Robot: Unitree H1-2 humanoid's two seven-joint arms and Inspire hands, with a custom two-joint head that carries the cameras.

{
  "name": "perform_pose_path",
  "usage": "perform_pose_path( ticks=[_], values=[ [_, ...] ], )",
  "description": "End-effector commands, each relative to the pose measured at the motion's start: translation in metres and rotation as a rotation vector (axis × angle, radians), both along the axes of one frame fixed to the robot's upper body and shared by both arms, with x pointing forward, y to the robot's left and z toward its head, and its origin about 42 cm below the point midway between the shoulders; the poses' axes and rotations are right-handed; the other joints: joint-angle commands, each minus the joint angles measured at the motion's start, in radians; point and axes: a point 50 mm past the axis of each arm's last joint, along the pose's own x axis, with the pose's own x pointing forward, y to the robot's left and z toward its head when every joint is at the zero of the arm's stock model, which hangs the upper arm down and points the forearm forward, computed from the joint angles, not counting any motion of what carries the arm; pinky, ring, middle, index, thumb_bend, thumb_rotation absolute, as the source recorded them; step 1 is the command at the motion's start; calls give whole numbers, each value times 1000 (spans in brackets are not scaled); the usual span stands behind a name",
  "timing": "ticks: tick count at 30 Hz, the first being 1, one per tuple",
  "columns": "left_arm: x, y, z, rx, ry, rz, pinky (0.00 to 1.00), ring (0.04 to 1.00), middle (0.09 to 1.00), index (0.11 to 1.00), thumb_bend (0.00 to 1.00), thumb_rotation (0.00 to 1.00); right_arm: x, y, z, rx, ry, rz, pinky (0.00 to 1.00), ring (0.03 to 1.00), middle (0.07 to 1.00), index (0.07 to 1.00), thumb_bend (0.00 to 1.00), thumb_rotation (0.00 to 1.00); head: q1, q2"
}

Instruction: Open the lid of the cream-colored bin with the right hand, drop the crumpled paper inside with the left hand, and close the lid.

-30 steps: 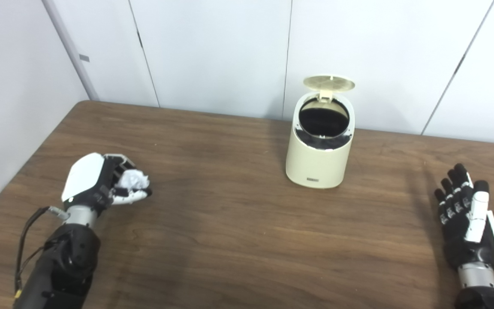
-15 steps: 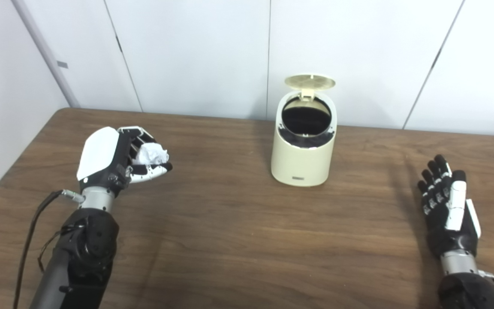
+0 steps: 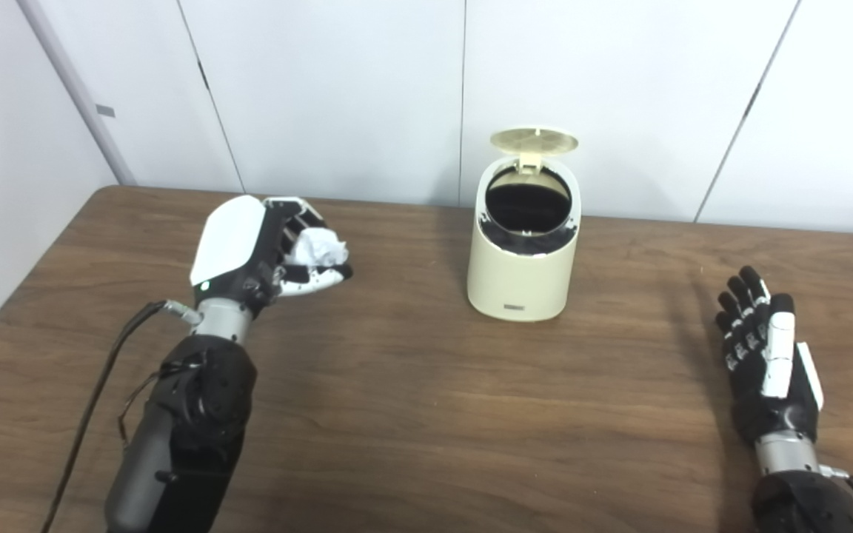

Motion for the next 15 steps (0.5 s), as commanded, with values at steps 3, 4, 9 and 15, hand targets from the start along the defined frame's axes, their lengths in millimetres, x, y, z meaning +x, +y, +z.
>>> perform_pose_path(
  ticks=[3, 4, 9, 15],
  values=[
    [7, -12, 23, -7, -90, -19, 329, 409, 489, 489, 475, 0, -3, 9, -11, 23, 33, 12, 1000, 970, 965, 938, 451, 987, -7, 1],
    [8, -15, 24, -15, -95, -26, 330, 406, 489, 491, 474, 0, -2, 10, -11, 22, 31, 12, 1000, 974, 969, 939, 458, 987, -9, 0],
    [12, -28, 25, -38, -113, -54, 319, 415, 500, 499, 473, 0, 0, 12, -11, 13, 30, 7, 993, 968, 963, 930, 462, 993, -21, 3],
    [18, -42, 30, -46, -143, -92, 335, 433, 503, 476, 475, 0, 0, 14, -12, 8, 29, 9, 999, 967, 958, 930, 457, 997, -39, -9]
  ],
)
